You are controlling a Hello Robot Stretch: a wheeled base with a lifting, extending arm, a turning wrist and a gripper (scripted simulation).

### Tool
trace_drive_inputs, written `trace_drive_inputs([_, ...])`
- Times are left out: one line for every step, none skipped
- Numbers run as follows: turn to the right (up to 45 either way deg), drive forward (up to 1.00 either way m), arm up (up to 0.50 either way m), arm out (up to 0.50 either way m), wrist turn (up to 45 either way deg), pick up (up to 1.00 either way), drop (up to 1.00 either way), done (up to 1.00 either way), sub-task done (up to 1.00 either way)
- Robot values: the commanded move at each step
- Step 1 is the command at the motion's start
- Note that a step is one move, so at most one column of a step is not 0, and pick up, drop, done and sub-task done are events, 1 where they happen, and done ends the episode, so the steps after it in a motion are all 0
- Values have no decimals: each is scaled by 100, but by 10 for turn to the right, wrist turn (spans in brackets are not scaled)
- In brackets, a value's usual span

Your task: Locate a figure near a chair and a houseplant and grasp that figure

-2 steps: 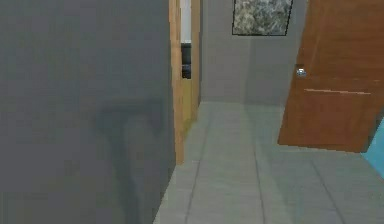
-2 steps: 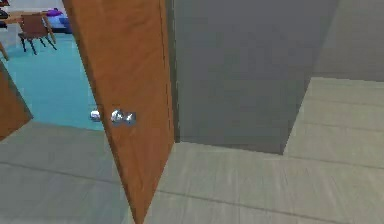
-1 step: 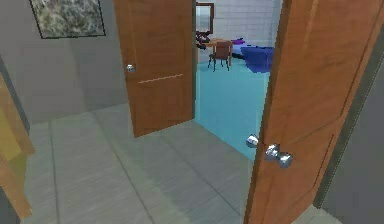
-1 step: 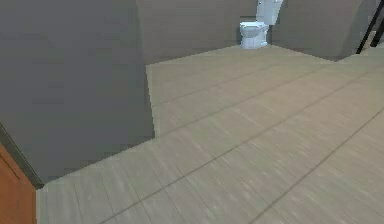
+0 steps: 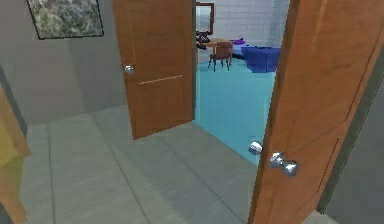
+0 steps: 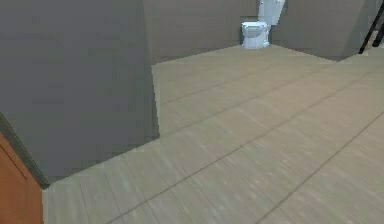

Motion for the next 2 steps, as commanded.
trace_drive_inputs([-330,0,0,0,0,0,0,0,0])
trace_drive_inputs([0,100,0,0,0,0,0,0,0])
